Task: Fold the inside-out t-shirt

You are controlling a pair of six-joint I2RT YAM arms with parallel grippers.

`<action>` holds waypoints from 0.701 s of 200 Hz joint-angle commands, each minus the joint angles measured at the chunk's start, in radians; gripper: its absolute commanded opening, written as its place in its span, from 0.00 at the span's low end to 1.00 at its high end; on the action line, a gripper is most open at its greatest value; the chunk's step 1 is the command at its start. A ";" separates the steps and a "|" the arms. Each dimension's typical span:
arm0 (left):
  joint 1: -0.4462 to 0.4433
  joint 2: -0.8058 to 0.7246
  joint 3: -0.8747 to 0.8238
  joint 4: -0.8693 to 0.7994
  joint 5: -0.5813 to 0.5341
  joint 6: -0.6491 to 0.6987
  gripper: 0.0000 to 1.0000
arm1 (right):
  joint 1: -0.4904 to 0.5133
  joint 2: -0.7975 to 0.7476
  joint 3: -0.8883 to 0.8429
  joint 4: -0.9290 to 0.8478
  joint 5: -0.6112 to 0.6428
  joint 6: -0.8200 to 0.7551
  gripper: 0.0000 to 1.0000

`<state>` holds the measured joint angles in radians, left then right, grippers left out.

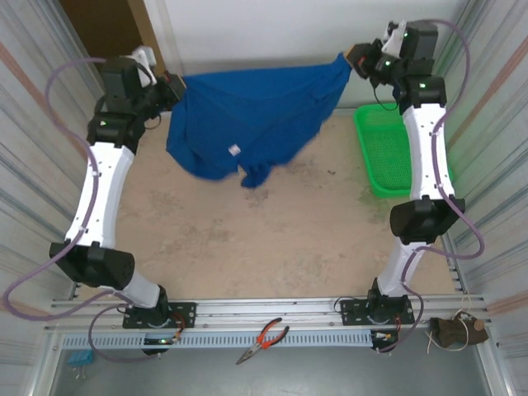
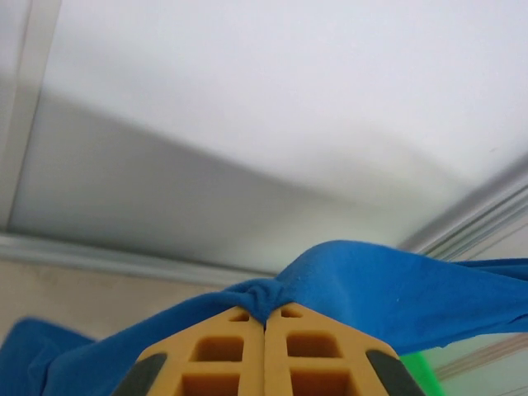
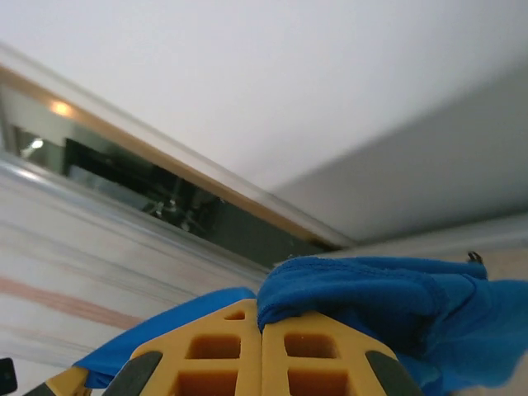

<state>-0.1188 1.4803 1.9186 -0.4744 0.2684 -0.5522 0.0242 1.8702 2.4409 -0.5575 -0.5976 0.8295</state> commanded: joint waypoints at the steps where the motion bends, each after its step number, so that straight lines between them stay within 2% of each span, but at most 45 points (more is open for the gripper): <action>1: -0.004 -0.110 -0.050 0.015 0.039 0.013 0.00 | 0.004 -0.062 -0.043 -0.007 -0.023 -0.029 0.00; 10: -0.015 -0.165 -0.135 0.022 0.040 0.011 0.00 | 0.007 -0.110 -0.158 0.019 -0.016 -0.047 0.00; 35: -0.096 -0.341 -0.456 0.045 0.013 -0.007 0.00 | 0.020 -0.251 -0.659 0.171 0.025 -0.050 0.00; 59: -0.269 -0.491 -0.798 0.072 -0.090 -0.059 0.00 | 0.051 -0.295 -1.028 0.242 0.083 -0.086 0.00; 82: -0.472 -0.592 -1.099 0.169 -0.214 -0.206 0.00 | 0.076 -0.266 -1.223 0.225 0.186 -0.155 0.00; 99: -0.613 -0.607 -1.228 0.221 -0.285 -0.275 0.00 | 0.077 -0.226 -1.281 0.190 0.249 -0.194 0.00; 102: -0.627 -0.606 -1.237 0.214 -0.299 -0.280 0.04 | 0.077 -0.220 -1.287 0.185 0.252 -0.200 0.00; 106: -0.648 -0.605 -1.243 0.202 -0.315 -0.280 0.14 | 0.077 -0.216 -1.293 0.180 0.253 -0.210 0.00; 112: -0.661 -0.605 -1.240 0.173 -0.337 -0.273 0.33 | 0.077 -0.211 -1.299 0.169 0.261 -0.220 0.00; 120: -0.662 -0.612 -1.222 0.122 -0.373 -0.253 0.52 | 0.079 -0.210 -1.301 0.149 0.274 -0.230 0.16; 129: -0.654 -0.624 -1.190 0.070 -0.421 -0.219 0.66 | 0.082 -0.220 -1.305 0.138 0.277 -0.237 0.40; 140: -0.612 -0.628 -1.149 0.018 -0.438 -0.171 0.75 | 0.090 -0.245 -1.307 0.126 0.293 -0.242 0.51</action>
<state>-0.7765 0.9085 0.6678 -0.4049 -0.0135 -0.7601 0.1036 1.6867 1.1107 -0.4183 -0.3649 0.6548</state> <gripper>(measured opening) 0.616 0.320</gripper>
